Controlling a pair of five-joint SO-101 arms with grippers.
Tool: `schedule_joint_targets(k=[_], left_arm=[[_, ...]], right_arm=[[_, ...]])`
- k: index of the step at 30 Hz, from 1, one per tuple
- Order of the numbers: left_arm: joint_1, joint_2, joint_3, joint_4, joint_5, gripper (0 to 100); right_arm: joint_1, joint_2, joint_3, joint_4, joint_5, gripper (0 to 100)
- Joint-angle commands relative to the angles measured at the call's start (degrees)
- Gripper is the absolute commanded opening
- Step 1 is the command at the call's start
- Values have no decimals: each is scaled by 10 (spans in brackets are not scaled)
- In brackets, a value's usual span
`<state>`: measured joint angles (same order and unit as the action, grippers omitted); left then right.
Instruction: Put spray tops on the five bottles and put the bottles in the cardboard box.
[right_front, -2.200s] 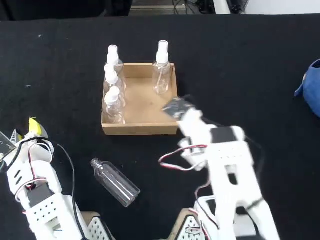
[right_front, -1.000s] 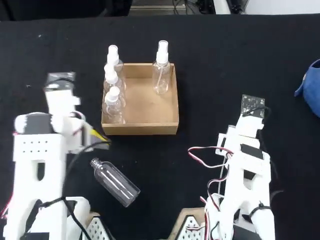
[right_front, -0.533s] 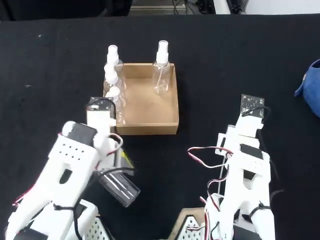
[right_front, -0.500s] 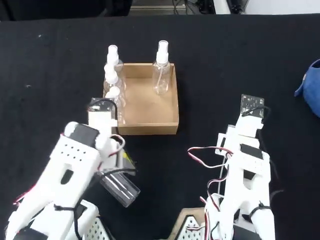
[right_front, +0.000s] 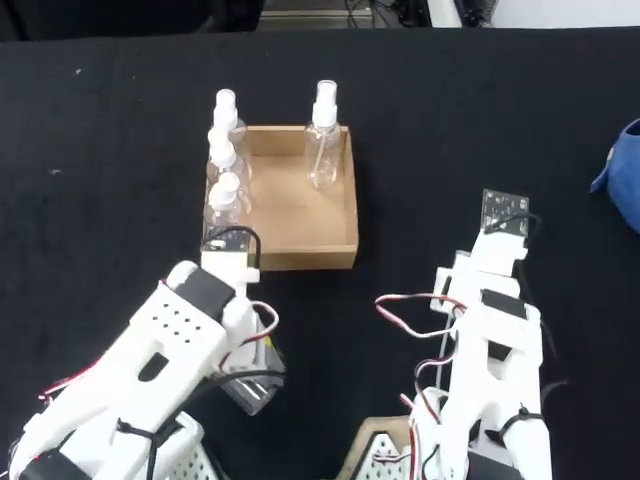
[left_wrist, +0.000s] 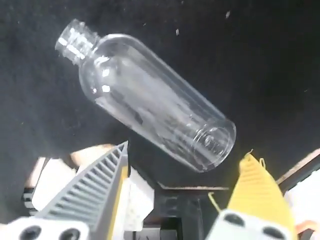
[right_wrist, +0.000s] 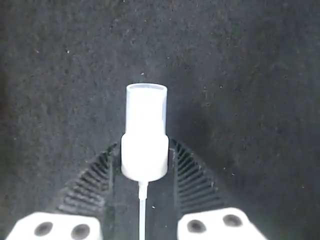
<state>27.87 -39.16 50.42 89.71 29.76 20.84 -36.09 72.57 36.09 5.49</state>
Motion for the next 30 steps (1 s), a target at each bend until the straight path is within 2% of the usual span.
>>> schedule_joint_targets(k=[1,6,17,20,24,30], left_arm=[[12,2,38,-55,17,204],[7,1,73,-111,19,204],[22,1,75,-155,21,200],[39,1,95,-191,45,199],[100,-4,145,-232,54,199],[152,-5,161,-217,54,198]], right_arm=[[-8,-1,-1,-15,-4,21],[-8,-1,-1,-15,-4,21],[-8,-1,-3,-15,-3,21],[-8,-1,-2,-15,-3,21],[-7,-1,0,-15,-3,21],[-7,-1,0,-15,-3,21]])
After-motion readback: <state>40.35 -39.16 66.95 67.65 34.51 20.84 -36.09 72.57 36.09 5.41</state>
